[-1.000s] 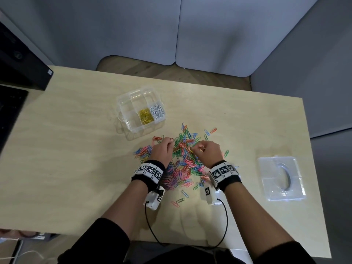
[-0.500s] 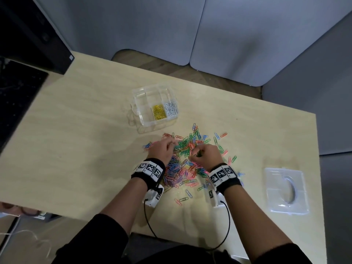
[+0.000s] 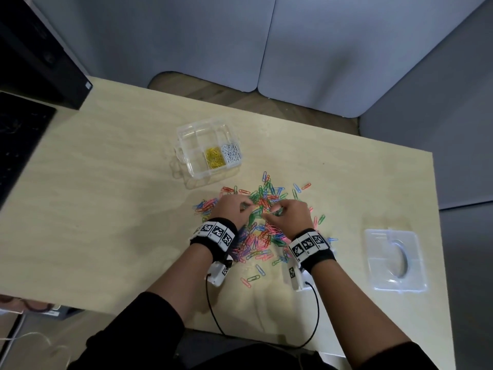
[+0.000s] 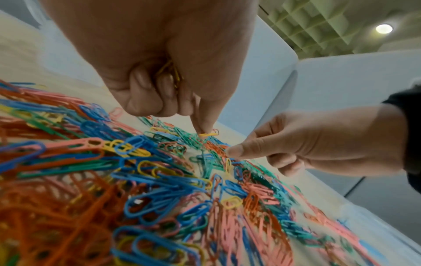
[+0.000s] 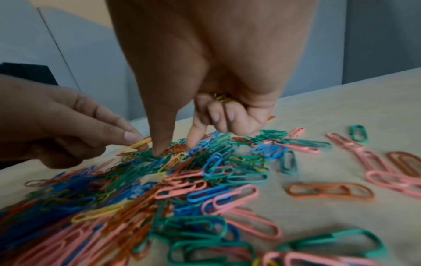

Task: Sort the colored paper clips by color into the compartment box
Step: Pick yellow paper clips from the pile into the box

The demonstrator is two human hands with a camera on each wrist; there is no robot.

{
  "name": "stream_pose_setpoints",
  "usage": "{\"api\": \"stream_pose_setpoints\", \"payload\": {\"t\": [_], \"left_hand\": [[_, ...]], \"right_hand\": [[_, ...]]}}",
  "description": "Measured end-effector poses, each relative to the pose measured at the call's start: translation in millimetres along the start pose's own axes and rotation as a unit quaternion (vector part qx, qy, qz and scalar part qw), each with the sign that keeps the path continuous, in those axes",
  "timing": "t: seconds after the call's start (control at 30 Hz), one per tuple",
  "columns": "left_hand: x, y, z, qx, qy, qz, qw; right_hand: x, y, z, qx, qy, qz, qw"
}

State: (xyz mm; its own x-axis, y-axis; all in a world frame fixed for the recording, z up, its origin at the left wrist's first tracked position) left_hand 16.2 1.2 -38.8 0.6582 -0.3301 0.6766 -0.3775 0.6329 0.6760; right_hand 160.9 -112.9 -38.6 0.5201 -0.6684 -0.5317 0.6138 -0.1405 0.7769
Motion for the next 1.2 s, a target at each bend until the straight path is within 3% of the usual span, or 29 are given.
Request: {"api": "stream_pose_setpoints", "payload": {"t": [0.23,0.4,0.47,0.57,0.7,0.8,0.83,0.87,0.93,1.0,1.1,1.2], "left_hand": [[-8,9,4,0.034,0.037,0.009,0.999],[-15,10,3,0.023,0.051,0.043,0.998],[-17,11,4,0.012,0.059,0.054,0.997],[-20,14,7,0.019,0.074,0.053,0.996],[-29,25,11,0.065,0.111,0.054,0.99],[-31,34,14,0.071,0.097,0.036,0.992],[-31,36,15,0.068,0.088,0.029,0.993],[-30,36,16,0.06,0.078,0.02,0.995],[-24,35,17,0.027,0.057,-0.01,0.998],[-17,30,18,0.001,0.047,-0.045,0.998],[-12,23,18,-0.006,0.069,-0.09,0.994],[-13,20,16,-0.01,0.11,-0.095,0.989]], "right_hand": [[-11,-14,-1,-0.014,-0.052,0.026,0.998],[6,-9,0,-0.031,-0.071,-0.123,0.989],[12,-8,2,-0.063,-0.098,-0.237,0.965],[6,-8,6,-0.104,-0.123,-0.401,0.902],[-11,-16,10,-0.175,-0.13,-0.473,0.854],[-25,-24,10,-0.184,-0.137,-0.5,0.835],[-27,-26,9,-0.177,-0.142,-0.489,0.842],[-27,-29,7,-0.16,-0.138,-0.449,0.868],[-29,-29,4,-0.108,-0.108,-0.29,0.945],[-32,-31,-1,-0.05,-0.088,-0.132,0.986],[-44,-34,-7,-0.015,-0.08,0.001,0.997],[-45,-38,-9,-0.021,-0.084,0.028,0.996]]}}
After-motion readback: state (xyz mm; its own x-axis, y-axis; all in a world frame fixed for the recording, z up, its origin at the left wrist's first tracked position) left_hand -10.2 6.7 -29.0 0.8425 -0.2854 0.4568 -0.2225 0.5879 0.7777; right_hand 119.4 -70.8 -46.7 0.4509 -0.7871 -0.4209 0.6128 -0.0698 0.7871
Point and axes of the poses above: each hand's wrist, its own z-axis away from the middle knuckle, its own y-axis out of the back of the hand, x = y × z, the point moved 3 cm from there along -z, towards the middle knuckle, and after that the axes turned 1 degree about x, right-handed, at the moved point
